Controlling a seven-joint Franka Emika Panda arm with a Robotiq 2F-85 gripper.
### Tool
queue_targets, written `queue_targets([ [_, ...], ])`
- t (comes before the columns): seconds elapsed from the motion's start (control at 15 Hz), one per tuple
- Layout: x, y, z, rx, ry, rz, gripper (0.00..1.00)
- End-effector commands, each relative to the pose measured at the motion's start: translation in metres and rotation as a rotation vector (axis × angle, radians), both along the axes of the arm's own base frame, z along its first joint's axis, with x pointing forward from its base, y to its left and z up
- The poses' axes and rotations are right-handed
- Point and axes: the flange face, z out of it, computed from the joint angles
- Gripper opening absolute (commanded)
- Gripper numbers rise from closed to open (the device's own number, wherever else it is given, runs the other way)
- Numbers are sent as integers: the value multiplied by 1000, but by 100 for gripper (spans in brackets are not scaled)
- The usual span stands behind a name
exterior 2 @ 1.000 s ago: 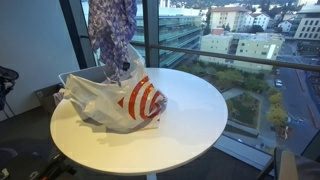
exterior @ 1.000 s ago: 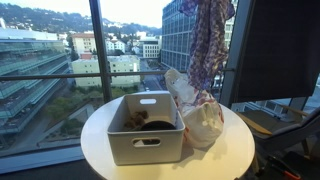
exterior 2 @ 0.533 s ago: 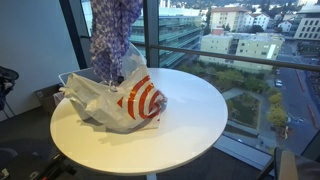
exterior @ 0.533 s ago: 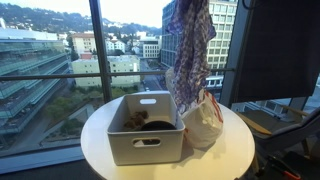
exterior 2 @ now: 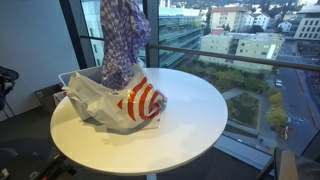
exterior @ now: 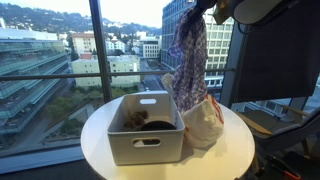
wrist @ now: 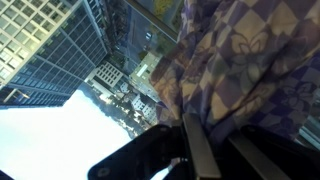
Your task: Move the purple material from the storage box and place it in the plastic bag
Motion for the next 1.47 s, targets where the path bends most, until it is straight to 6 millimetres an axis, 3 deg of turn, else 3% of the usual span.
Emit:
queue_targets([
  [0.0,-17,-12,-1,-6,-6,-55,2],
  [0.53,-35,-40,-21,-24,36,-168,3],
  [0.87,-26,-10,-63,-11,124,-59,3],
  [1.2,-36,10,-73,-10,193,20,2],
  [1.4,-39,12,-95,8,317,57,2],
])
